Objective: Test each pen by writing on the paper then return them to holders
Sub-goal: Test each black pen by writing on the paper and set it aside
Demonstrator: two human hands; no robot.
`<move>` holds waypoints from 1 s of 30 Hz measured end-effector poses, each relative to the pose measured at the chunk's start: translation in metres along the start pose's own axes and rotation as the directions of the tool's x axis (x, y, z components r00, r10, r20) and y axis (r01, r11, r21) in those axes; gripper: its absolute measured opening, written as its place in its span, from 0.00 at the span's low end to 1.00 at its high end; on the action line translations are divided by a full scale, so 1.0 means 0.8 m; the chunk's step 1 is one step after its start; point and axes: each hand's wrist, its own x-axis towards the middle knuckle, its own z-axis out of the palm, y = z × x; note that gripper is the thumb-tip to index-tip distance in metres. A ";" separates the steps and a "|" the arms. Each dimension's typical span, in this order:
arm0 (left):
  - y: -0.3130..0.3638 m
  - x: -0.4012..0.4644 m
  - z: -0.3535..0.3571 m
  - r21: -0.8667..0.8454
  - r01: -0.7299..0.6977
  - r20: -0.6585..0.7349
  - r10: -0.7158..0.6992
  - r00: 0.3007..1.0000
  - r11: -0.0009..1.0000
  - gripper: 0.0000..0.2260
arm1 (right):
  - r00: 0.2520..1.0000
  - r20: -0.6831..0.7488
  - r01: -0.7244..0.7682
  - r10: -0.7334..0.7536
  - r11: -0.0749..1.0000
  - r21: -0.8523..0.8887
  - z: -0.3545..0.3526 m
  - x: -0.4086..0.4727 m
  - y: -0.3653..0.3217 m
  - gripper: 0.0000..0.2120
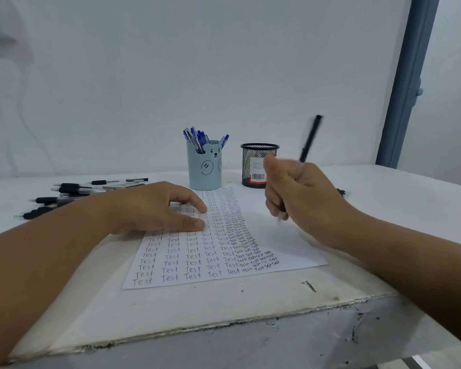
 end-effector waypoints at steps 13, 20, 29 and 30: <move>-0.007 0.004 -0.002 0.013 -0.015 0.020 0.014 1.000 1.000 0.23 | 0.975 0.220 0.180 -0.042 0.732 -0.657 -0.016 0.024 0.025 0.05; -0.006 0.003 -0.002 0.003 -0.024 0.022 0.024 0.999 1.000 0.23 | 0.997 0.077 0.046 -0.011 0.889 -0.456 -0.025 0.016 0.030 0.04; -0.013 0.005 -0.004 0.003 -0.030 0.047 0.030 0.998 1.000 0.29 | 0.996 0.000 -0.073 0.091 0.793 -0.605 -0.075 0.029 0.044 0.09; -0.013 0.005 -0.004 0.007 -0.034 0.050 0.033 0.998 0.999 0.30 | 0.993 0.007 -0.085 0.115 0.771 -0.631 -0.081 0.029 0.045 0.09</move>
